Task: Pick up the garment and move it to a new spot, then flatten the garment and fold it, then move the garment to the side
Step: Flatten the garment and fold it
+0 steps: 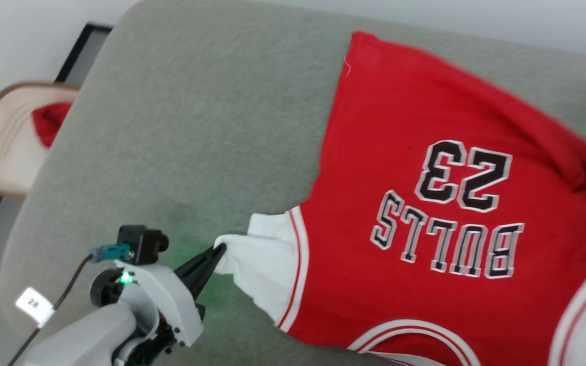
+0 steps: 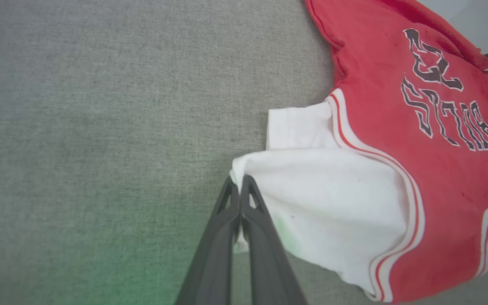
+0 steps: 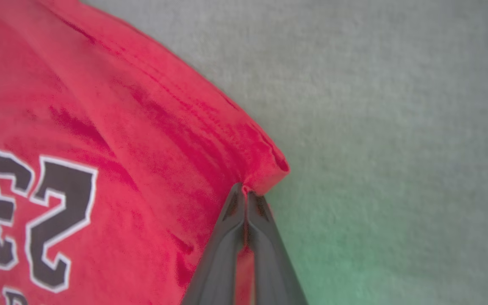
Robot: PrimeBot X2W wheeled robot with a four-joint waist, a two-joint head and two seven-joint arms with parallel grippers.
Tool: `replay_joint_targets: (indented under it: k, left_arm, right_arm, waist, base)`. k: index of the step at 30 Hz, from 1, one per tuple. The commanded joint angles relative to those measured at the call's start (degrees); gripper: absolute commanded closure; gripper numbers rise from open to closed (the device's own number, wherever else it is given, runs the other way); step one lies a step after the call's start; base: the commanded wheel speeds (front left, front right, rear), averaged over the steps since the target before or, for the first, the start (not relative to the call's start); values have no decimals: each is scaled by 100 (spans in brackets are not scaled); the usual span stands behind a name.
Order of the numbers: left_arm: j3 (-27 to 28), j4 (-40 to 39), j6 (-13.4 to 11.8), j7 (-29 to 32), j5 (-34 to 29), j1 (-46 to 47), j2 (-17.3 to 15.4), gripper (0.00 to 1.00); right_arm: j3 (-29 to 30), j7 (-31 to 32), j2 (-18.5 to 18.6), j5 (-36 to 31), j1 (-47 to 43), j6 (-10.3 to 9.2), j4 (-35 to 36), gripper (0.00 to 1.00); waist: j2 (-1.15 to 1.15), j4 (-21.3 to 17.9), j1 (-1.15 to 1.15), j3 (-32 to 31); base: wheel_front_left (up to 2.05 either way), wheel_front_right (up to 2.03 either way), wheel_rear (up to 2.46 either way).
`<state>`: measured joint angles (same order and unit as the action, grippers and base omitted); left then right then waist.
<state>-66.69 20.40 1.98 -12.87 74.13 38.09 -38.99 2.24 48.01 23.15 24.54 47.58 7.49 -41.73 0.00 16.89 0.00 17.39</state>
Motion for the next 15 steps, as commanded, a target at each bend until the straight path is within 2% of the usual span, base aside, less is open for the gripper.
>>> replay_joint_targets:
  k: [1, 6, 12, 15]
  left_arm:
    - [11, -15, -36, -13, 24, -90, -50, 100]
    - [64, -147, -140, -46, 114, -283, -231, 100]
    - [91, -358, -257, -73, 147, -435, -394, 100]
    - [99, -443, -303, -79, 147, -454, -438, 100]
  right_arm:
    - [-58, 77, 63, 133, -310, 0, 184, 100]
    - [60, 372, 268, 877, -1710, 0, 1707, 100]
    - [556, 648, 211, 1042, -3289, 0, 3020, 100]
    - [796, 690, 27, 1063, -3852, 0, 3407, 100]
  waist:
    - [0, -491, 0, -454]
    - [0, -770, 0, -619]
    - [0, -909, 0, -713]
    - [0, -949, 0, -720]
  base:
    - [0, 0, 0]
    - [0, 0, 0]
    - [0, 0, 0]
    - [0, 0, 0]
